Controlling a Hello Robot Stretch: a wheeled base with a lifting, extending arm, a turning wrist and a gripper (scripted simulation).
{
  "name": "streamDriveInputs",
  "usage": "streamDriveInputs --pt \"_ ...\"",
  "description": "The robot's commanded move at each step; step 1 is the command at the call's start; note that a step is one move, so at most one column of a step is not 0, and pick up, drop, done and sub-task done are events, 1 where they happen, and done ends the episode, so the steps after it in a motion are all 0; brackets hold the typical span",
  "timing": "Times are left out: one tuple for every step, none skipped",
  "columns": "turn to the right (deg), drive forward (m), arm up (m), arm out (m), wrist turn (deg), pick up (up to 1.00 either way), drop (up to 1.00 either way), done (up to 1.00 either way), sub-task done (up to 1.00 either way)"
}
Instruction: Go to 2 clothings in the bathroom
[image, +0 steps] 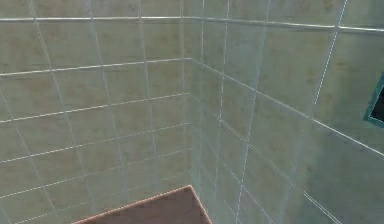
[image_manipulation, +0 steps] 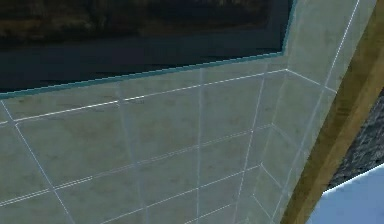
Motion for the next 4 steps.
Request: streamDriveInputs --pt "0.0 0.10 0.00 0.00 0.0 0.00 0.00 0.00 0.00" --pt "-45.0 0.00 0.00 0.00 0.0 0.00 0.00 0.00 0.00" --pt "-18.0 0.00 0.00 0.00 0.0 0.00 0.00 0.00 0.00" --pt "0.0 0.55 0.00 0.00 0.0 0.00 0.00 0.00 0.00"
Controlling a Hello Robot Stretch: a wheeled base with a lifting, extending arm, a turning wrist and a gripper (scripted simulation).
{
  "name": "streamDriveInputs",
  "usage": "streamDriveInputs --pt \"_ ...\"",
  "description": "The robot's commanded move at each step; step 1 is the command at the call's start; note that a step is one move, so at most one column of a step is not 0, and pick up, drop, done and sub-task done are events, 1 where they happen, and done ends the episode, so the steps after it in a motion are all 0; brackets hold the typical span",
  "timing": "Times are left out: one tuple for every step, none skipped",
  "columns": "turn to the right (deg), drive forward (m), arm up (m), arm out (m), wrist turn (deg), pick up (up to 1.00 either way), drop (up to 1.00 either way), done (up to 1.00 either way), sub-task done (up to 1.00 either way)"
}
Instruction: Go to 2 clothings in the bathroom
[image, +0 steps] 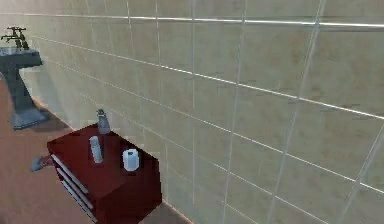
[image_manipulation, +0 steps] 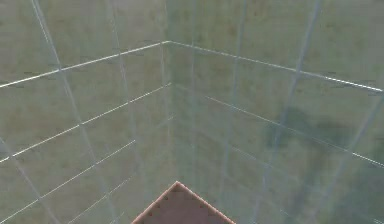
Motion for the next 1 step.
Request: streamDriveInputs --pt "-45.0 0.00 0.00 0.00 0.0 0.00 0.00 0.00 0.00"
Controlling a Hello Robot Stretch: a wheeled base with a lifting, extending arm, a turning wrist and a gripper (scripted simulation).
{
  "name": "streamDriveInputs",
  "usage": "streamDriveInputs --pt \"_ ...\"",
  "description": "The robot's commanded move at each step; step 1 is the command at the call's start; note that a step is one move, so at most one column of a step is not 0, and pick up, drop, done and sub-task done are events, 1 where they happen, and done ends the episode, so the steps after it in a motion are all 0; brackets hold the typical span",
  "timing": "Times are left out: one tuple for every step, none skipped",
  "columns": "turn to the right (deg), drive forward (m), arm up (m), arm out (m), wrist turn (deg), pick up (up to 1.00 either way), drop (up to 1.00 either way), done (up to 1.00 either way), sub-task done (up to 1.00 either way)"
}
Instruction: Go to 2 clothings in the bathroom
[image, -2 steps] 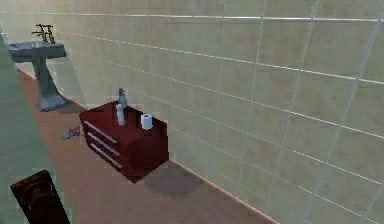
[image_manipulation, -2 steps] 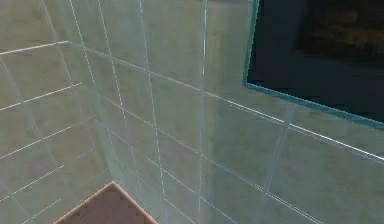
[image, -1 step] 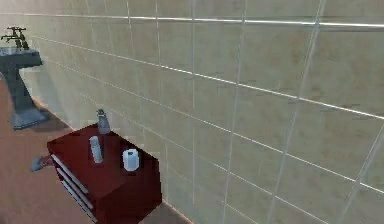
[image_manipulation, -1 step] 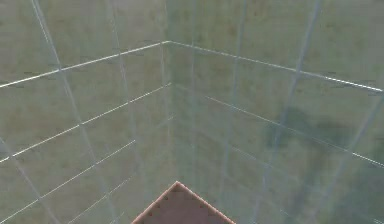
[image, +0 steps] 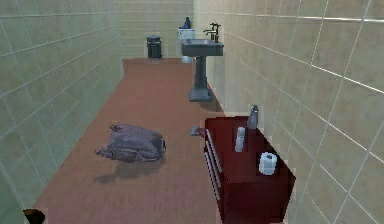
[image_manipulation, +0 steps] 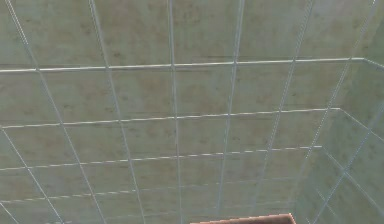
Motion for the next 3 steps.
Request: streamDriveInputs --pt "-3.0 0.00 0.00 0.00 0.0 0.00 0.00 0.00 0.00" --pt "0.0 0.60 0.00 0.00 0.0 0.00 0.00 0.00 0.00" --pt "-36.0 0.00 0.00 0.00 0.0 0.00 0.00 0.00 0.00"
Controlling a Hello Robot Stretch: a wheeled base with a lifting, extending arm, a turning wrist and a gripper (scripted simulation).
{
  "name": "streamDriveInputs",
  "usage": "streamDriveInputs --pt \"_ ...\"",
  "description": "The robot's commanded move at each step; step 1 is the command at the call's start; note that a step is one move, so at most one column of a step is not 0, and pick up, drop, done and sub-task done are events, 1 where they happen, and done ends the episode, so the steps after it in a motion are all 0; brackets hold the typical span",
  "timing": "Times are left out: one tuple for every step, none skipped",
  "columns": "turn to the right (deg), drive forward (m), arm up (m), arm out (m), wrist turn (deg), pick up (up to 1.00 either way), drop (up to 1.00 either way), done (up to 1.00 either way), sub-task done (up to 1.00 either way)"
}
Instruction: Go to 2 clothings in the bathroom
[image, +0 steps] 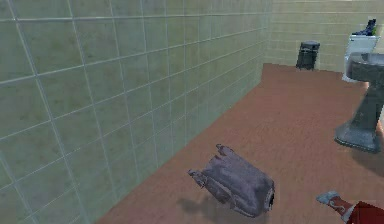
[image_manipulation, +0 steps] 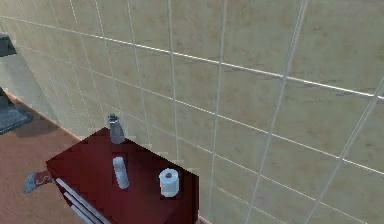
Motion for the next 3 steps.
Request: streamDriveInputs --pt "0.0 0.10 0.00 0.00 0.0 0.00 0.00 0.00 0.00" --pt "0.0 0.00 0.00 0.00 0.0 0.00 0.00 0.00 1.00" --pt "-12.0 0.00 0.00 0.00 0.0 0.00 0.00 0.00 0.00"
